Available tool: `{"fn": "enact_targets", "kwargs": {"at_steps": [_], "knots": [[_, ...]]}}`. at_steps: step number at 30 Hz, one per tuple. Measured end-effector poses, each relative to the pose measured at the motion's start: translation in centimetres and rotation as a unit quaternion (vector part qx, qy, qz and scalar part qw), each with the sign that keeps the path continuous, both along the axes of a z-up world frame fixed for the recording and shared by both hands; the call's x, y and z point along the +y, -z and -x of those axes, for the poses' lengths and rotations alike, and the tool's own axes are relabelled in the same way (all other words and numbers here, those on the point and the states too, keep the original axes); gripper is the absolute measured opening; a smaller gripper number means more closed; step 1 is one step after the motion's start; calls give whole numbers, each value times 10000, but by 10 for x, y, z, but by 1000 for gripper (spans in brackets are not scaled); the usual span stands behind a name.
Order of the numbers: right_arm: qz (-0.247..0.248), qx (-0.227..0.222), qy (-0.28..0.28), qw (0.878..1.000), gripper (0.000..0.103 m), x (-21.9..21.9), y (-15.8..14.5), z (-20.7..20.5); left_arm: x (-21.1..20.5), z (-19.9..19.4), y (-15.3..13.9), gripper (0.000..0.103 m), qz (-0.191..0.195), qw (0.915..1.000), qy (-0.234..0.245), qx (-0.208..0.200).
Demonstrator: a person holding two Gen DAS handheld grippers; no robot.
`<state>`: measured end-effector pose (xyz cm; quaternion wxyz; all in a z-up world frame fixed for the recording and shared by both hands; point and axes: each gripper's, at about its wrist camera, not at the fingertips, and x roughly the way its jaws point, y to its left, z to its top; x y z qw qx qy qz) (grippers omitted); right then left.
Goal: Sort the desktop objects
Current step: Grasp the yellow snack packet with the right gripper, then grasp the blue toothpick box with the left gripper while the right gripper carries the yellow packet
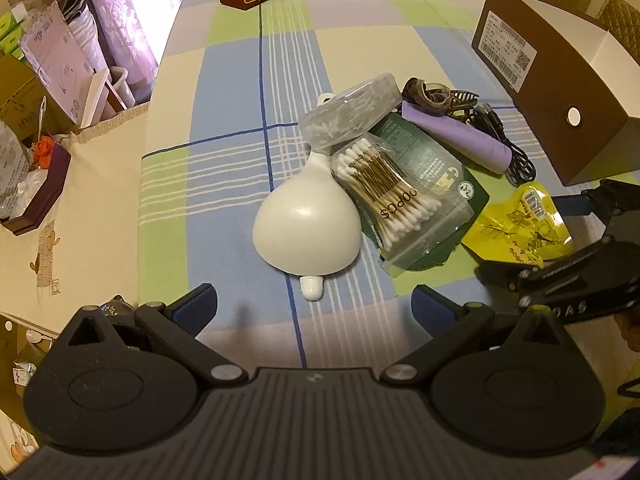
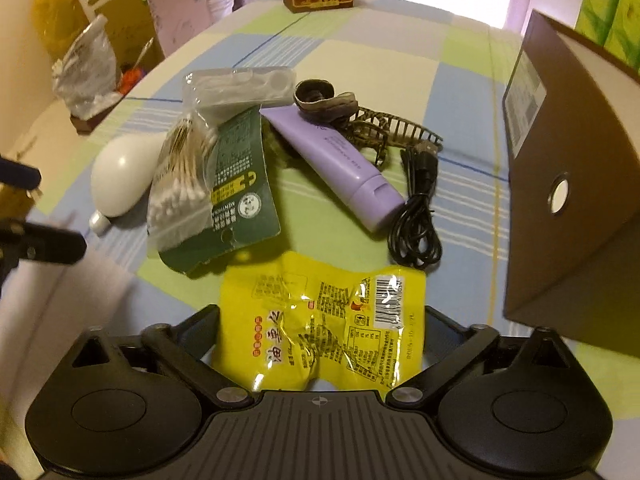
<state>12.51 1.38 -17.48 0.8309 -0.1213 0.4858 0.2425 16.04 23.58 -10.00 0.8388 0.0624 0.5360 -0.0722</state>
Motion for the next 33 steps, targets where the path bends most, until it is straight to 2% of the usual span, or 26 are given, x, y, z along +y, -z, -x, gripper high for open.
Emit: {"fn": "enact_targets", "kwargs": {"at_steps": [1, 3, 6, 9, 22, 29, 33], "knots": [[-11, -24, -7, 10000, 86, -2, -1, 2, 0, 0, 0, 102, 1, 10000, -2, 7], [-26, -61, 4, 10000, 70, -8, -4, 4, -1, -1, 0, 102, 13, 10000, 9, 10], [-54, -66, 83, 9999, 53, -16, -9, 6, -3, -1, -1, 102, 15, 10000, 47, -2], [-124, 5, 148, 9998, 48, -25, -12, 7, -6, -1, -2, 102, 18, 9999, 104, -47], [-318, 62, 443, 9985, 46, -58, -33, 21, -24, -4, -15, 102, 29, 9990, 377, -247], [-433, 196, 1064, 9932, 46, -96, -39, 20, -29, -29, -28, 102, 38, 9950, 800, -592], [-436, 242, 1459, 9880, 46, -117, -40, 20, -27, -55, -28, 98, 42, 9923, 1050, -648]]}}
